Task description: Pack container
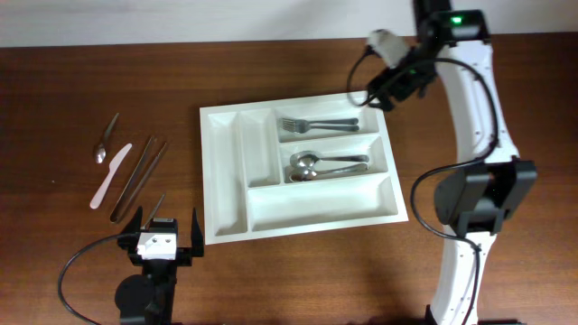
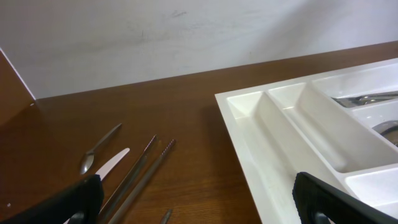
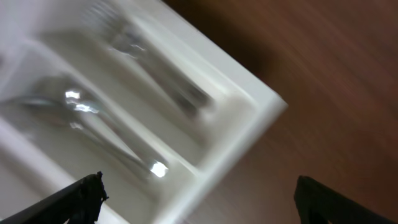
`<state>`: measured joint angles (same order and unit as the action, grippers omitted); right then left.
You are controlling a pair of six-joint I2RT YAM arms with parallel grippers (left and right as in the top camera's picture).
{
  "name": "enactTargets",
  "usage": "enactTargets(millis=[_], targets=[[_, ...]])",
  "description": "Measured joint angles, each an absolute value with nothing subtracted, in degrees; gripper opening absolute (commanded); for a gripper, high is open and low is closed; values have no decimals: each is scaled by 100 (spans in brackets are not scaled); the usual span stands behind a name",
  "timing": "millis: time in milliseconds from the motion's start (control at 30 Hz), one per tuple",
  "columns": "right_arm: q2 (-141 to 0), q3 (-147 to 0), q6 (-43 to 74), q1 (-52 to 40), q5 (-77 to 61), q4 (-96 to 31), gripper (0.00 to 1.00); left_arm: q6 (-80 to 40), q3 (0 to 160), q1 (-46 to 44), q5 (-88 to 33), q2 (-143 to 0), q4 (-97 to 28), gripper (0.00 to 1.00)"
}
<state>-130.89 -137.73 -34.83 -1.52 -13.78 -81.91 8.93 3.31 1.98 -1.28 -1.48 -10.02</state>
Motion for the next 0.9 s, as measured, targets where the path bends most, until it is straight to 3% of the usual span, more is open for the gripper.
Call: enactTargets(millis=[400,900], targets=[[-13089,-13773,-1275,762,-12,-8095,99,893,331,198,-128,-148,-1002,99],[-13089,-13773,-915,860,121,-8283,99,893,331,198,-128,-148,-1002,99]])
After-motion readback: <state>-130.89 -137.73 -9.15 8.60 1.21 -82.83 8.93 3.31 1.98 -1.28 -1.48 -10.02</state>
